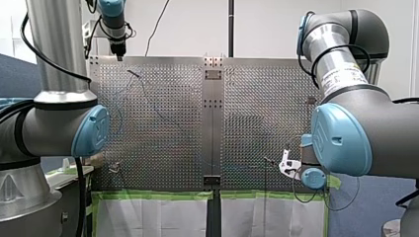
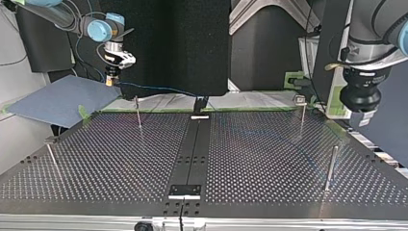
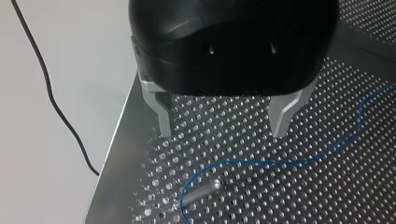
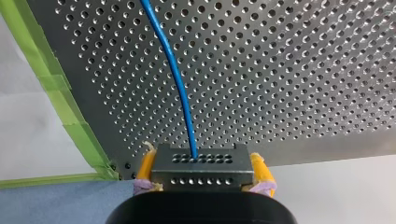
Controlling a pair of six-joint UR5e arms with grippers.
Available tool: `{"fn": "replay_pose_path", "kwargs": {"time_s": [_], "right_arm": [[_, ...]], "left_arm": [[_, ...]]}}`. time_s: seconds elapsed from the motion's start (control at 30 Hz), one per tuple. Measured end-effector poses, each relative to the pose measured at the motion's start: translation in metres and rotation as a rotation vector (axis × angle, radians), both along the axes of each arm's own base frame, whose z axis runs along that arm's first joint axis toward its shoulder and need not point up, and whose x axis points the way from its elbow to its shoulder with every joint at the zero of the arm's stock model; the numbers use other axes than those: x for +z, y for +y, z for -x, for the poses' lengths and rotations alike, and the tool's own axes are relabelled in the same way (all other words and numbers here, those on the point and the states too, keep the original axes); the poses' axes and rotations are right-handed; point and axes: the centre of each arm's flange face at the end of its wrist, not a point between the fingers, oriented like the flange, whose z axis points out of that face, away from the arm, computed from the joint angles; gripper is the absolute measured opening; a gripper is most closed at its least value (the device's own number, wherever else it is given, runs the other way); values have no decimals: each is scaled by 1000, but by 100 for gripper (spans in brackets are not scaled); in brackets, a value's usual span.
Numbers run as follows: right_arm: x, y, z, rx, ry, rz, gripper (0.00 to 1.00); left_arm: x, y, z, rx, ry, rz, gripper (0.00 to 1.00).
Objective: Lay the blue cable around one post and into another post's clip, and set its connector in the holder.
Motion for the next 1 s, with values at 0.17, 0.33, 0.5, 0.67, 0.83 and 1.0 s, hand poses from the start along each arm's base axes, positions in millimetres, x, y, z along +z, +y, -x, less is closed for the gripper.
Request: {"fn": "replay_pose_path", "kwargs": {"time_s": [0.17, 0.33, 0.5, 0.67, 0.83, 1.0], "right_arm": [[0, 1, -1, 2, 1, -1, 0], [0, 1, -1, 3, 2, -1, 0], [0, 1, -2, 4, 4, -1, 0], [0, 1, -3, 5, 4, 1, 0], [1, 1, -4, 8, 5, 4, 0], [1, 1, -5, 10, 5, 5, 0]], "left_arm": [[1, 0, 2, 11, 4, -9, 99], [1, 0, 3, 14, 3, -11, 99], [1, 0, 3, 15, 1, -12, 99], [2, 0, 2, 15, -4, -13, 99], [2, 0, 2, 15, -8, -14, 99], [2, 1, 1, 17, -10, -14, 99]]}}
